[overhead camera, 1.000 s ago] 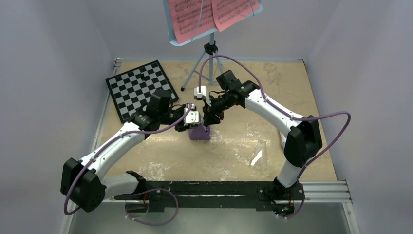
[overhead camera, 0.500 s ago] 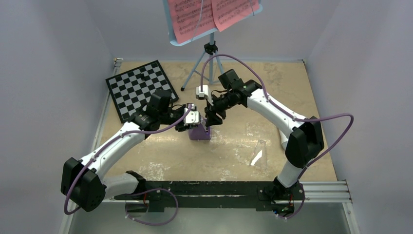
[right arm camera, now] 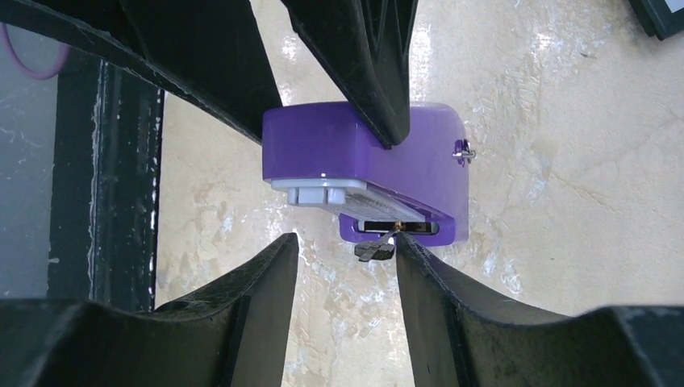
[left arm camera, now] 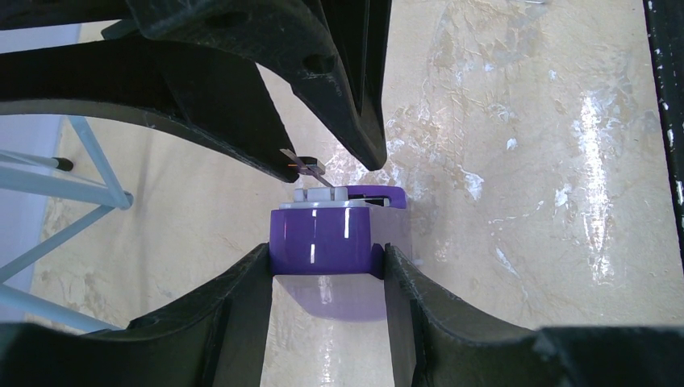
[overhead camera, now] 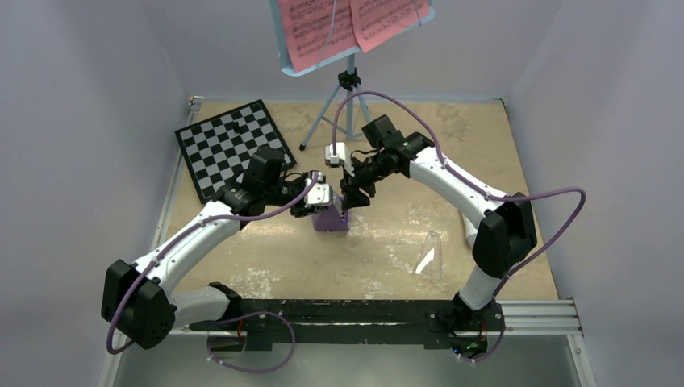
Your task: Pack up the instrument practice props
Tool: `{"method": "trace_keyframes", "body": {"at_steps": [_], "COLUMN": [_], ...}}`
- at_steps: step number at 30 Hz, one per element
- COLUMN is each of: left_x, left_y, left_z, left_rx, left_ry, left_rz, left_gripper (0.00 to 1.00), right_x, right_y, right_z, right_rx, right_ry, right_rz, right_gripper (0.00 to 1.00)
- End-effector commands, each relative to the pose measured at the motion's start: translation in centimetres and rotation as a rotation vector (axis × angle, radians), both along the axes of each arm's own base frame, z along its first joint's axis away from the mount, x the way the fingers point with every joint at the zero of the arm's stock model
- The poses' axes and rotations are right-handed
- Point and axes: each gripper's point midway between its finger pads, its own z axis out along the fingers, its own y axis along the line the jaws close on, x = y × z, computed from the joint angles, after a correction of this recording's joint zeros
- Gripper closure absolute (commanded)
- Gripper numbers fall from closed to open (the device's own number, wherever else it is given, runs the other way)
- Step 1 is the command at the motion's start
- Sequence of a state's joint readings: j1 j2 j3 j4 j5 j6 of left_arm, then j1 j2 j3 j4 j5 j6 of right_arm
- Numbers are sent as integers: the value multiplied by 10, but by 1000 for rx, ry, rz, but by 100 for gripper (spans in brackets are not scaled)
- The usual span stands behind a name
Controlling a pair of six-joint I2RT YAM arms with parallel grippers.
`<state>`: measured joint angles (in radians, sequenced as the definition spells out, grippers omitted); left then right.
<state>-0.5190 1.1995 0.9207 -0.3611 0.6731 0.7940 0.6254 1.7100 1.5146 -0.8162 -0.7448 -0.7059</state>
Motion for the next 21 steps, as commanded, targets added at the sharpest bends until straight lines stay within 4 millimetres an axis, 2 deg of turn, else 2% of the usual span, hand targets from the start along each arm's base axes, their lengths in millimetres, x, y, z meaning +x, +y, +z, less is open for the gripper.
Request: {"method": "trace_keyframes", "body": {"at_steps": [1,8,13,21], "left_x": [6,6,6,5], "left_y": [13,12,11,11], "left_z": [-26,-26,-26,-25], "left_rx": [100,102,100,98], "left_ry": [8,12,17,19], "left_rz": [21,17,14,13], "left_gripper": [100,100,100,100], "right_x": [-4,-9,-9,7], "right_y": [-9,-16,-11,0], "right_z": [14,10,14,15], "right_rx": [19,18,41,47], "right_ry": [-45,-47,-20,-7], "right_rz": [19,35,28,-10], "right_gripper": [48,48,54,62]}}
